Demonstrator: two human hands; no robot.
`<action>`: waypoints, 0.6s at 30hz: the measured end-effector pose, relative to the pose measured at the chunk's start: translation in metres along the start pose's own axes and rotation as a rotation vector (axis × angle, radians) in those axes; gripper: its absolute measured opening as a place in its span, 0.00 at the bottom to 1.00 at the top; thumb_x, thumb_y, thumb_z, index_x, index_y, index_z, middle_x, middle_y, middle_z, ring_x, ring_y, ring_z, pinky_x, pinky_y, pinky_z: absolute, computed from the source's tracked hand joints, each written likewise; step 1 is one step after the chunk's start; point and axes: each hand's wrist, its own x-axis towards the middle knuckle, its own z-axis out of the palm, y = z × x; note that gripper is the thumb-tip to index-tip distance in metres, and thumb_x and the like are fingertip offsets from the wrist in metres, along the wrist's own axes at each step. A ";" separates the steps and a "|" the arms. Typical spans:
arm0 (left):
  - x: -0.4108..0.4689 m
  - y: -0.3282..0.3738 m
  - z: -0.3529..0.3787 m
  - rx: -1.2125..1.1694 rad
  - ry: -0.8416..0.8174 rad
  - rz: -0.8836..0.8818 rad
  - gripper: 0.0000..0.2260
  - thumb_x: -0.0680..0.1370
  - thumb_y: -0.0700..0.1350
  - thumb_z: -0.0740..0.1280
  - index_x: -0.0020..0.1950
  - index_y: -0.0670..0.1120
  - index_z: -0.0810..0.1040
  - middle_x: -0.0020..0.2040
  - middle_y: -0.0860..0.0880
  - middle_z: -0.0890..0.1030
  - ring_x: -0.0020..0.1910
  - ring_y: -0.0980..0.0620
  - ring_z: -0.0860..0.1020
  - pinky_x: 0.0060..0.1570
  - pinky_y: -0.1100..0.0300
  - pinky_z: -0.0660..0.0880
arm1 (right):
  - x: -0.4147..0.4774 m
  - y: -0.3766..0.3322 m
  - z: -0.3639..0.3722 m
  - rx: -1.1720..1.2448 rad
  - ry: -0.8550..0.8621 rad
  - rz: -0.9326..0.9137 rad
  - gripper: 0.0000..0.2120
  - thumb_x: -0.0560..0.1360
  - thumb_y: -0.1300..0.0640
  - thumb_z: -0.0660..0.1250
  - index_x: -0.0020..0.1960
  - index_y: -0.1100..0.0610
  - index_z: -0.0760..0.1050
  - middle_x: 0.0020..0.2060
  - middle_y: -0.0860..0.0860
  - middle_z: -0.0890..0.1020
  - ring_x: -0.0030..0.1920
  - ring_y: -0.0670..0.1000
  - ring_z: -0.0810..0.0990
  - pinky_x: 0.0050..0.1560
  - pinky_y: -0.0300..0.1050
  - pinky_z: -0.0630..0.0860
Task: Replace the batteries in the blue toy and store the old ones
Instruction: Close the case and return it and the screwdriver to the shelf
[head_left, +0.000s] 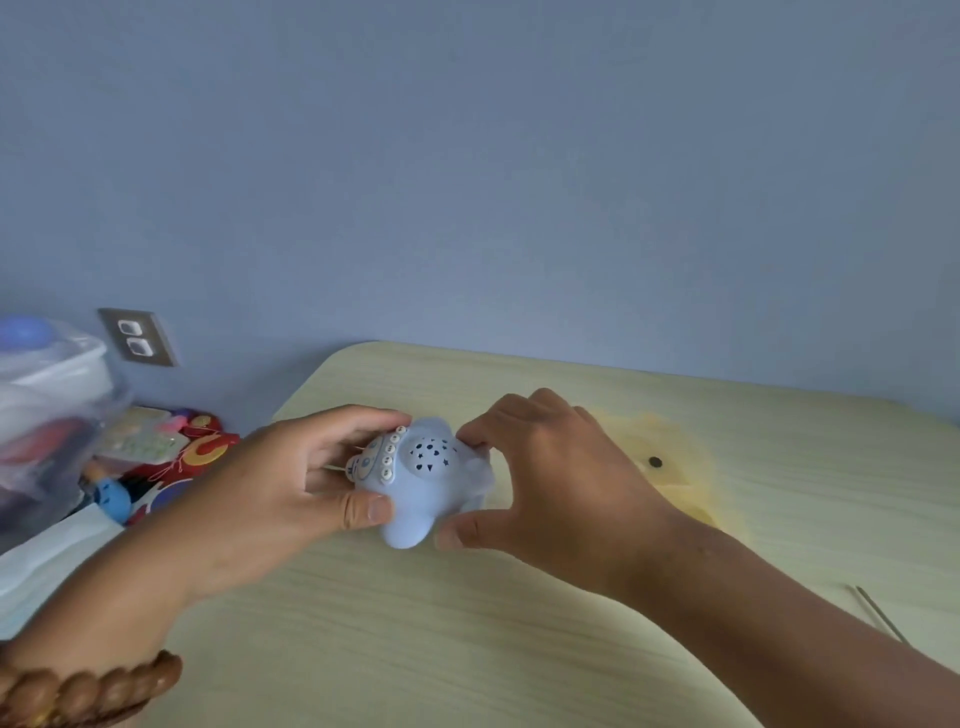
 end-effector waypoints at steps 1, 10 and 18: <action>0.001 -0.005 0.001 0.014 0.009 -0.002 0.26 0.68 0.45 0.80 0.63 0.60 0.78 0.62 0.56 0.82 0.60 0.56 0.81 0.62 0.48 0.77 | 0.001 0.001 0.003 -0.009 -0.016 0.003 0.32 0.63 0.31 0.72 0.63 0.43 0.74 0.54 0.40 0.78 0.56 0.47 0.71 0.60 0.48 0.71; 0.005 -0.018 0.005 0.086 -0.003 0.084 0.28 0.66 0.61 0.74 0.65 0.67 0.74 0.65 0.60 0.77 0.65 0.61 0.76 0.64 0.50 0.74 | 0.001 0.003 0.015 -0.076 -0.041 0.022 0.35 0.63 0.29 0.70 0.65 0.45 0.72 0.55 0.42 0.77 0.57 0.49 0.70 0.62 0.50 0.68; 0.009 -0.032 -0.004 -0.038 -0.028 0.043 0.38 0.59 0.65 0.80 0.67 0.67 0.72 0.65 0.60 0.79 0.64 0.58 0.79 0.65 0.46 0.73 | -0.032 0.018 -0.010 0.005 0.151 0.098 0.38 0.64 0.24 0.63 0.70 0.38 0.68 0.68 0.38 0.69 0.67 0.44 0.67 0.69 0.50 0.64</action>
